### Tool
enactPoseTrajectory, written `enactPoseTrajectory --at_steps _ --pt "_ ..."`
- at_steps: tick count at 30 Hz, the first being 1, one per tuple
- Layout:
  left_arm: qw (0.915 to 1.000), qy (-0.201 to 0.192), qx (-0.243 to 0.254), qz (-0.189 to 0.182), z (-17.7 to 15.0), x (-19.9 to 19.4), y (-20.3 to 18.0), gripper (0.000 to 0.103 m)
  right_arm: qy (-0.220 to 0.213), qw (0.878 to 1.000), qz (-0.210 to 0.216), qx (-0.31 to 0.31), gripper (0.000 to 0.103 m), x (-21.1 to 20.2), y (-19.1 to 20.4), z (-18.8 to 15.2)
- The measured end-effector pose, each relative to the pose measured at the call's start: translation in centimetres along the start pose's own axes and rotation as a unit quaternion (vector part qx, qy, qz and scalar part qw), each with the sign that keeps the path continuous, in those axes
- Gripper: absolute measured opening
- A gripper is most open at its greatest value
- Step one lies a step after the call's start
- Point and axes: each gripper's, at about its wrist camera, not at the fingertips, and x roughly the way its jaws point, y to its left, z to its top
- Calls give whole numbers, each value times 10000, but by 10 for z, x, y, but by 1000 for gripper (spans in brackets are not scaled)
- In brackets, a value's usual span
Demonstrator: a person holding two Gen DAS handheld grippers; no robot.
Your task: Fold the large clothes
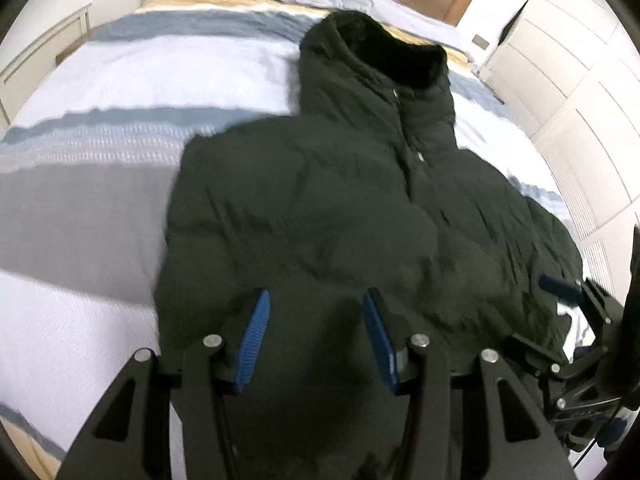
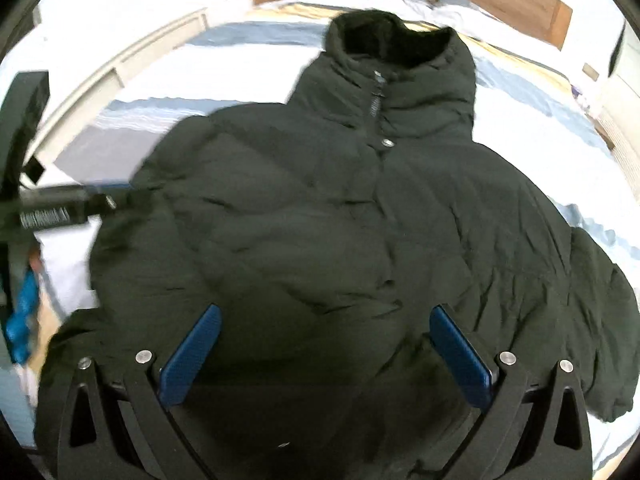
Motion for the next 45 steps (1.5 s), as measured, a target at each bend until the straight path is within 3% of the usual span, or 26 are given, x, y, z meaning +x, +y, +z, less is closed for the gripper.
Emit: enactPoseTrajectory --at_steps 7,13,17,23,30,45 --pt "9977 493 -285 367 -26 17 -10 47 455 9987 95 -226 102 22 13 -25" --pt "9957 585 -556 445 -23 -13 -14 47 778 9968 -39 -160 102 19 -7 -41" --pt "9935 358 -973 471 -27 -48 -20 47 666 9978 65 -31 102 -7 -19 -49" --pt "9899 225 -1219 683 -39 -84 -42 47 558 9981 216 159 102 -38 -37 -70" --pt "9894 188 -1181 828 -49 -119 -69 47 467 9966 316 593 102 -66 -65 -92" --pt "9865 -206 -1147 1147 -33 -169 -107 48 2 9869 72 1613 102 -114 -152 -104"
